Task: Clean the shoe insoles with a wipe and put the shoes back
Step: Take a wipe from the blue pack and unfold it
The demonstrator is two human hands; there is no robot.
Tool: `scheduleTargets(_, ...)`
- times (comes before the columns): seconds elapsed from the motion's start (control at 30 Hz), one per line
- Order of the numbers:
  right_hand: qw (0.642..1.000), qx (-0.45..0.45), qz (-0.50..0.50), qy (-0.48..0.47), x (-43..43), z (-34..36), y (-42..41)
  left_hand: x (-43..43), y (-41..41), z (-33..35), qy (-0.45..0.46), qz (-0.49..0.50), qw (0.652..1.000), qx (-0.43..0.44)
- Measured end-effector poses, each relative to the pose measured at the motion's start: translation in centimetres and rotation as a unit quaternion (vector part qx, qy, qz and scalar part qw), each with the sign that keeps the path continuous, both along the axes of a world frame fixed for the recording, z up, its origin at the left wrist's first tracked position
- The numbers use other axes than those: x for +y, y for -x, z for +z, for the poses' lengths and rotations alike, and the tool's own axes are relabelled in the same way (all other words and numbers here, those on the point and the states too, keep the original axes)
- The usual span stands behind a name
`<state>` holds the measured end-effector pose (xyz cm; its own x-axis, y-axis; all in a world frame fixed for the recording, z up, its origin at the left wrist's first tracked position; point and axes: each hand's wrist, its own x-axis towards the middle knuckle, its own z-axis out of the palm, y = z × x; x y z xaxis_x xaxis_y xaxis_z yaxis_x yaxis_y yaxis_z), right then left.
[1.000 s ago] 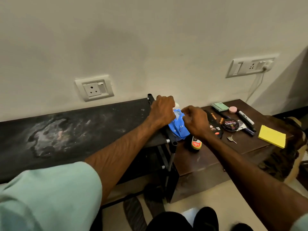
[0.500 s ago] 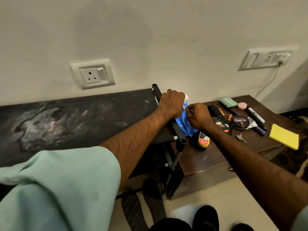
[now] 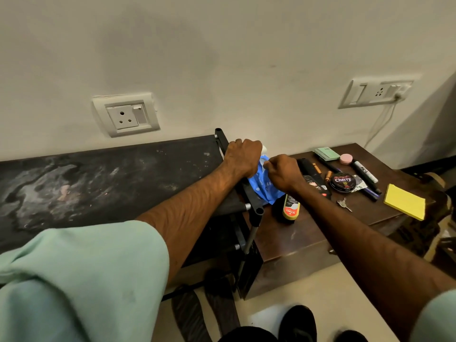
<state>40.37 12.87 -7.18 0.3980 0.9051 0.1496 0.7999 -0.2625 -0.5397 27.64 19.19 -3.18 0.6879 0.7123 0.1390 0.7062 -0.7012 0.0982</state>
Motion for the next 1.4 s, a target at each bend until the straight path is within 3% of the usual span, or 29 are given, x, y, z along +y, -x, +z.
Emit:
scheduleTargets(0.17, 0.999, 0.020, -0.019, -0.017, 0.3, -0.4, -0.4, 0.4, -0.2, -0.2, 0.002, -0.003, 1.000, 0.012)
scheduleTargets(0.4, 0.996, 0.021, -0.077, -0.051, 0.0, -0.4, -0.9, 0.3, 0.0, -0.2, 0.012, 0.009, 0.999, -0.044)
scheduleTargets(0.6, 0.996, -0.062, -0.039, 0.045, -0.3, -0.3, 0.1, 0.1, 0.0, 0.0, 0.019, 0.006, 0.998, -0.053)
scheduleTargets(0.83, 0.973, -0.188, -0.024, 0.133, 1.2, -0.8, 0.8, 0.1, 0.0, -0.1, 0.009, -0.002, 0.999, -0.038)
scheduleTargets(1.4, 0.985, -0.119, -0.062, 0.112, 1.8, -2.0, 1.3, 0.6, -0.2, -0.4, 0.010, -0.003, 0.999, -0.037)
